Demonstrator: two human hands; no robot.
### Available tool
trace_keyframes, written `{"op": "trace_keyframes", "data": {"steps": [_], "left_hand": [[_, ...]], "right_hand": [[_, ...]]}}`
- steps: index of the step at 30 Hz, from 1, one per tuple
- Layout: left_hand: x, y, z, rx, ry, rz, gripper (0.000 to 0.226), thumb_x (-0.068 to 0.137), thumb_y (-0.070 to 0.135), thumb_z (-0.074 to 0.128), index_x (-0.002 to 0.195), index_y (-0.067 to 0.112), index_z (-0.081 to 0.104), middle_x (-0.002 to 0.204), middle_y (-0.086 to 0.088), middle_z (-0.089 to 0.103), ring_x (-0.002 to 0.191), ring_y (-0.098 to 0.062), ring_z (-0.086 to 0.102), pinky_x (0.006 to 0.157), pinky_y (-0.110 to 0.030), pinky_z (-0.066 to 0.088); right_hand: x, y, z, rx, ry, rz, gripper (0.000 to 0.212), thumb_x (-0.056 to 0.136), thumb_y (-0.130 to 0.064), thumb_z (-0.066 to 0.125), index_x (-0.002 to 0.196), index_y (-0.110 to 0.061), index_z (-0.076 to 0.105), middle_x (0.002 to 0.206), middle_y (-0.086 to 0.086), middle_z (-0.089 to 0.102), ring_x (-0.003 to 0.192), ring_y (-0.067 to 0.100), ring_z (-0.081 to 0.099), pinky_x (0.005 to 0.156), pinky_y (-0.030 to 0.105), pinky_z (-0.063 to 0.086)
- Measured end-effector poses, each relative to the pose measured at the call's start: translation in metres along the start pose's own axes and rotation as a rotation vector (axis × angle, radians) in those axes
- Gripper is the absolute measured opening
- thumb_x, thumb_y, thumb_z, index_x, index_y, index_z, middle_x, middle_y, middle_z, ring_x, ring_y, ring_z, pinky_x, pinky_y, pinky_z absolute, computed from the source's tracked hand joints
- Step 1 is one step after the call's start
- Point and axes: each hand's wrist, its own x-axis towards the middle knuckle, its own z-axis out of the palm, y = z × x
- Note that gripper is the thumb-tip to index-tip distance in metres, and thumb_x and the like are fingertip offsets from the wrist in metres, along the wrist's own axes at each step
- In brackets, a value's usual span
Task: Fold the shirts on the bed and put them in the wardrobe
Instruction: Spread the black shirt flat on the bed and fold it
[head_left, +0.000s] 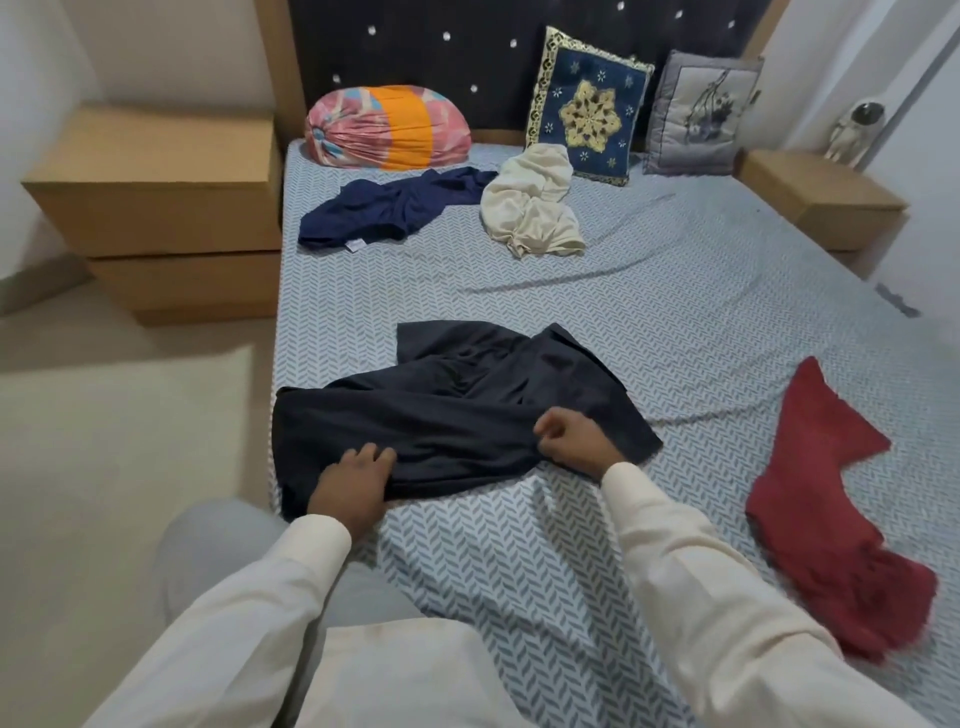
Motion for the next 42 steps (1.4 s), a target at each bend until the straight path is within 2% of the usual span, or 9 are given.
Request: {"op": "trace_keyframes", "data": {"steps": [2,6,11,18,24,27,32,37,42], "left_hand": [[-0.003,-0.006,-0.003,0.025,0.051,-0.077,0.043,0.090,0.015,0.047,0.133,0.019,0.039,0.127,-0.006,0.045,0.113,-0.027,0.047,0.081,-0.038,0.046],[-0.005,-0.029,-0.007,0.024,0.097,-0.270,0.031,0.090,0.016,0.046,0.120,0.017,0.047,0.123,-0.008,0.049,0.111,-0.030,0.047,0.086,-0.040,0.047],[-0.009,-0.057,-0.009,-0.244,-0.059,-0.573,0.054,0.087,0.037,0.056,0.131,0.012,0.038,0.132,-0.016,0.046,0.116,-0.039,0.049,0.092,-0.041,0.044],[-0.013,-0.069,-0.009,-0.379,-0.044,-0.476,0.028,0.087,0.028,0.060,0.112,0.021,0.052,0.118,-0.011,0.061,0.107,-0.031,0.059,0.091,-0.037,0.048],[-0.021,-0.084,-0.018,-1.082,0.238,-0.381,0.020,0.083,0.003,0.068,0.082,0.023,0.068,0.080,-0.001,0.067,0.083,-0.021,0.063,0.081,-0.031,0.050],[-0.034,-0.089,-0.028,-1.269,0.130,-0.282,0.032,0.082,-0.011,0.062,0.098,0.017,0.065,0.090,-0.006,0.062,0.086,-0.018,0.059,0.077,-0.030,0.051],[-0.049,-0.079,-0.039,-1.295,-0.124,-0.099,0.054,0.085,-0.018,0.049,0.129,0.013,0.055,0.112,-0.004,0.064,0.094,-0.012,0.060,0.075,-0.025,0.051],[-0.054,-0.069,-0.044,-1.324,-0.050,-0.159,0.045,0.089,-0.011,0.045,0.124,0.012,0.063,0.109,-0.002,0.067,0.088,-0.007,0.061,0.070,-0.012,0.049],[-0.054,-0.070,-0.039,-1.287,-0.026,-0.170,0.026,0.090,0.003,0.056,0.102,0.015,0.076,0.087,0.006,0.073,0.076,-0.001,0.061,0.075,-0.018,0.046]], "right_hand": [[0.002,0.003,0.019,-0.209,-0.152,-0.049,0.023,0.069,-0.011,0.072,0.085,-0.025,0.063,0.090,0.000,0.061,0.083,0.014,0.058,0.077,0.021,0.048],[0.004,0.010,0.024,-0.479,-0.040,-0.078,0.022,0.079,-0.021,0.066,0.101,-0.026,0.063,0.108,0.000,0.055,0.106,0.023,0.049,0.089,0.037,0.049],[0.008,0.005,0.005,-0.455,0.029,-0.023,0.017,0.080,-0.019,0.057,0.092,-0.031,0.060,0.104,0.000,0.069,0.096,0.027,0.064,0.080,0.031,0.049],[0.019,-0.001,-0.013,-0.373,0.073,-0.028,0.012,0.083,-0.014,0.057,0.083,-0.025,0.062,0.098,0.004,0.068,0.092,0.028,0.063,0.076,0.032,0.047],[0.023,-0.005,-0.017,-0.313,0.229,0.017,0.018,0.078,-0.008,0.054,0.073,-0.022,0.065,0.091,0.006,0.067,0.090,0.030,0.063,0.072,0.032,0.049],[0.025,-0.007,-0.018,-0.295,0.296,0.091,0.017,0.078,-0.012,0.055,0.076,-0.024,0.067,0.097,0.009,0.069,0.095,0.033,0.064,0.076,0.035,0.050],[0.024,-0.005,-0.013,-0.259,0.300,0.200,0.014,0.084,-0.014,0.056,0.084,-0.020,0.069,0.099,0.010,0.069,0.099,0.033,0.063,0.079,0.034,0.046],[0.020,-0.007,-0.011,-0.233,0.310,0.230,0.011,0.086,-0.017,0.057,0.083,-0.021,0.068,0.103,0.010,0.069,0.102,0.034,0.062,0.082,0.035,0.047],[0.016,-0.007,-0.016,-0.231,0.334,0.235,0.011,0.084,-0.015,0.057,0.080,-0.018,0.066,0.103,0.012,0.070,0.101,0.035,0.062,0.083,0.036,0.048]]}}
